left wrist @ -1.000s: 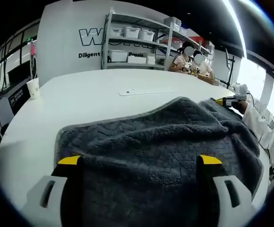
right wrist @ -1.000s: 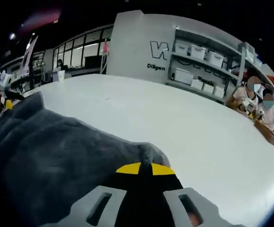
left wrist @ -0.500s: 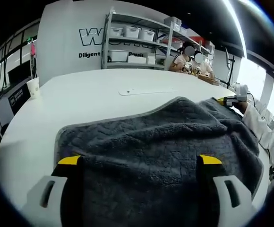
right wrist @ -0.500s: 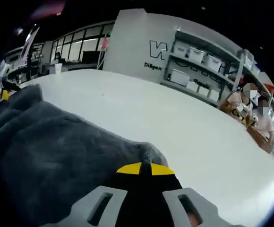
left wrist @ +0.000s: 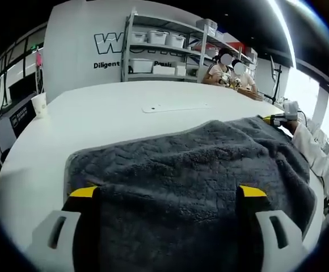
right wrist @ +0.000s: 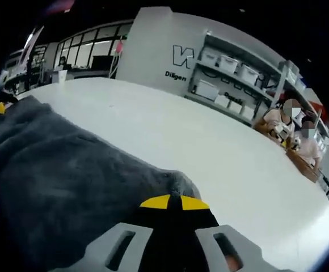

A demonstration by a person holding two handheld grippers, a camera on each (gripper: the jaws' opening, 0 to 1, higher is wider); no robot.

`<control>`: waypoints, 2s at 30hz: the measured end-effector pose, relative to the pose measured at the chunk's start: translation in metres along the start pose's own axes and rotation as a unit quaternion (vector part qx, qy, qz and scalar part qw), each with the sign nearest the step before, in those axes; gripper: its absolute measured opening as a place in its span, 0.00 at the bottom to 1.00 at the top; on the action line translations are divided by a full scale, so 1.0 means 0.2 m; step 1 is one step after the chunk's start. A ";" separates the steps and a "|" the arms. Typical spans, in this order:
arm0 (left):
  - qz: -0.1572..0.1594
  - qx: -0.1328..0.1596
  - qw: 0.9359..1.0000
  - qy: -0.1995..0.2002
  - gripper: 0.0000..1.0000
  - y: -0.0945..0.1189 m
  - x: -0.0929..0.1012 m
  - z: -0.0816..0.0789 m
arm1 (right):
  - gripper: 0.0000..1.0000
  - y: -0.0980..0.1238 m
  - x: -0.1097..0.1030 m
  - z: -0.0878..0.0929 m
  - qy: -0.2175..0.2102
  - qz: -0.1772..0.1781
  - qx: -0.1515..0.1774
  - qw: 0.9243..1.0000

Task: Open the folded towel by lifting each exposed corner and separating the folded layers until the towel lies flat within the target outline without major curled edges

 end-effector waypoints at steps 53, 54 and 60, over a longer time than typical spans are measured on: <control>-0.018 0.091 0.996 0.001 0.99 0.41 0.27 0.07 | 0.99 0.60 -0.29 0.04 -0.080 -0.057 0.008 0.995; -0.025 0.092 0.995 0.000 0.99 0.43 0.27 0.09 | 0.99 0.63 -0.30 0.03 -0.084 -0.058 0.020 0.995; -0.092 0.095 0.991 -0.002 0.99 0.56 0.34 0.22 | 0.99 0.81 -0.45 0.08 -0.085 -0.056 0.030 0.994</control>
Point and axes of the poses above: the point that each gripper's makers call its tool centre point, and the gripper's own axes: y roughly backward along the fingers, x roughly to its right, z roughly out of its underside, the point moved 6 cm from there along y, roughly backward along the fingers, and after that the axes turned 1 degree about x, right-handed, at the moved point
